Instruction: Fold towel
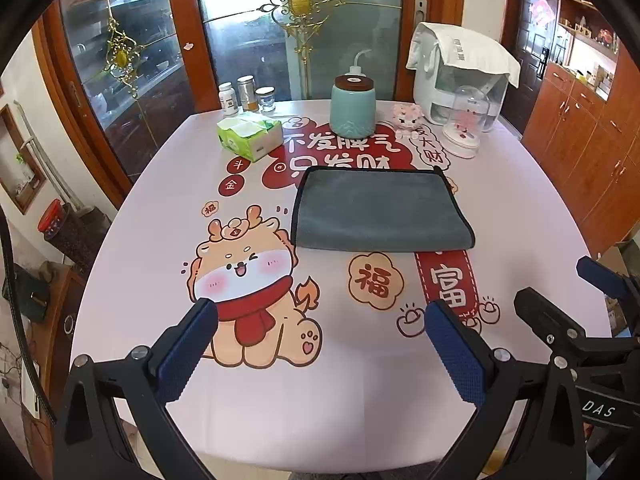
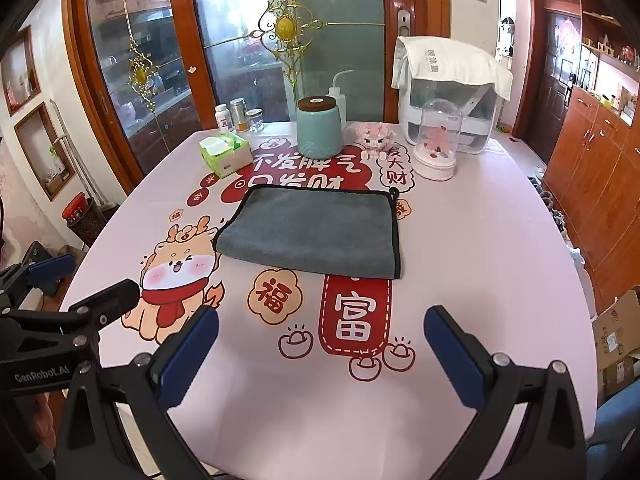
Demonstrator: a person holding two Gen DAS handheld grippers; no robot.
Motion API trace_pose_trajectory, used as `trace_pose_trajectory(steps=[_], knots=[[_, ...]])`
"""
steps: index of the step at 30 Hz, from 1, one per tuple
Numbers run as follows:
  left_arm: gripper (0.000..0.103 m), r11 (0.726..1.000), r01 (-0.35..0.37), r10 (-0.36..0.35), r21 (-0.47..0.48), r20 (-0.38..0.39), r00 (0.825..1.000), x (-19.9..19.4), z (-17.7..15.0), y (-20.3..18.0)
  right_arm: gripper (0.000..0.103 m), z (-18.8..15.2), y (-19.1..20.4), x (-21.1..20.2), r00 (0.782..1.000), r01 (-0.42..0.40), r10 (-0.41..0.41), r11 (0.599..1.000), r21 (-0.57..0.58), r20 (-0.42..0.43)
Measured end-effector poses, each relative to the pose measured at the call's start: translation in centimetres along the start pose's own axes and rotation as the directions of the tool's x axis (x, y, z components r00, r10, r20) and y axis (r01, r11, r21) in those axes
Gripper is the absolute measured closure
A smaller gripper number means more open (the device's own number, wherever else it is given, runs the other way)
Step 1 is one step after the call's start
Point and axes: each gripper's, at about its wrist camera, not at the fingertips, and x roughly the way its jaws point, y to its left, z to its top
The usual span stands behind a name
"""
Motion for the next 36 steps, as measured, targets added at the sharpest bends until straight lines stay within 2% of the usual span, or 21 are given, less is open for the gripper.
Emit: trace_pose_trajectory(steps=[8,20,29,36], knots=[[0.000,1.000,0.009,-0.009,0.027,-0.001,1.000,-1.8,-0.3,0.0,0.000,-0.4,0.0,-1.9,1.000,0.010,-0.010,0.999,0.039,-0.001],[0.000,1.000,0.006,-0.006,-0.018,-0.014,1.000,-3.1,-0.9,0.7,0.000,-0.7,1.2,-4.1,0.999,0.034,-0.035,0.999,0.034,0.014],[0.000,0.999,-0.037,0.037,-0.007,0.023,0.999,-4.4,-1.3,0.3,0.000,-1.3,1.1,-5.1,0.999,0.039,-0.040,0.997,0.064,0.020],[0.000,0.999,-0.036,0.037,-0.014,0.012,0.999,-4.7,-1.5,0.4,0.000,-1.8,1.5,-5.4,0.998,0.052,-0.053,0.997,0.064,0.017]])
